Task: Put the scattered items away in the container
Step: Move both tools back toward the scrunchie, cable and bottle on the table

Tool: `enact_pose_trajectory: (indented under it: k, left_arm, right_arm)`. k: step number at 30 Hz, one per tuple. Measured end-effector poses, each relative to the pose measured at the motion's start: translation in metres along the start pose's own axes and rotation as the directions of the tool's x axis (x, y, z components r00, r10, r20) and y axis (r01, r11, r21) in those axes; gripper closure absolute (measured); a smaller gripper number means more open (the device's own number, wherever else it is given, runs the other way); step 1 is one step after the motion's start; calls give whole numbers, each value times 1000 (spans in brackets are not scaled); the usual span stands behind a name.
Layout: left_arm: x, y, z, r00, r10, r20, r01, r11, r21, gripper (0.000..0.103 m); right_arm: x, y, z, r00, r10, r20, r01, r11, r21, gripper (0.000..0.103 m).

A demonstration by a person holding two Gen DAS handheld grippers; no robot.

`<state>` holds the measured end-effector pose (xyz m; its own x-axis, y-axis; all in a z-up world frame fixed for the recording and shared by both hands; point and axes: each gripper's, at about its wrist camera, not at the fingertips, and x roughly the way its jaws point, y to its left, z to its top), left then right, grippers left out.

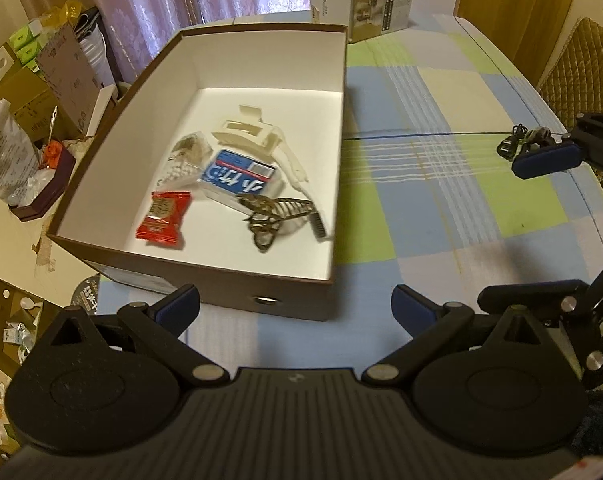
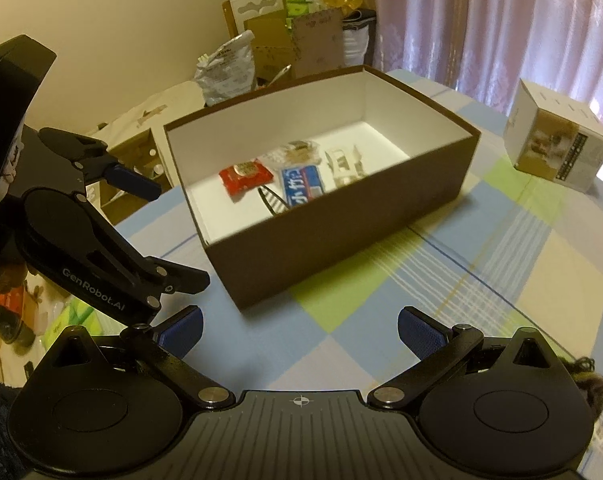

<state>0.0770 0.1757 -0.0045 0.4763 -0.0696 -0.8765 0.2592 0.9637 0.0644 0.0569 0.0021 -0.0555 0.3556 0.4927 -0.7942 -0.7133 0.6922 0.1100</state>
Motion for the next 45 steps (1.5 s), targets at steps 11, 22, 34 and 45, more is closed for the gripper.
enact_pose_trajectory:
  k: [11,22,34,45]
  left_arm:
    - [8,-42,5,1000,-9,-14,9,1000,-3,2]
    - [18,-94,24,999,-41,3,41,997,67,1]
    - [47,-152,52,993,-115,5,112,977,183,1]
    - [86,-195,79,975,-222,23,207,936,286,5]
  right_arm:
    - [-17,-34,-26,1000,-21,-6,22,998,53,2]
    - [-57,-83,-68,990,-138,14,130,961,245,2]
    - [-86,-128,-102,969,-247,5,225,890,396,2]
    - [-84,-178,-133,928,-371,-25,339,818,464,2]
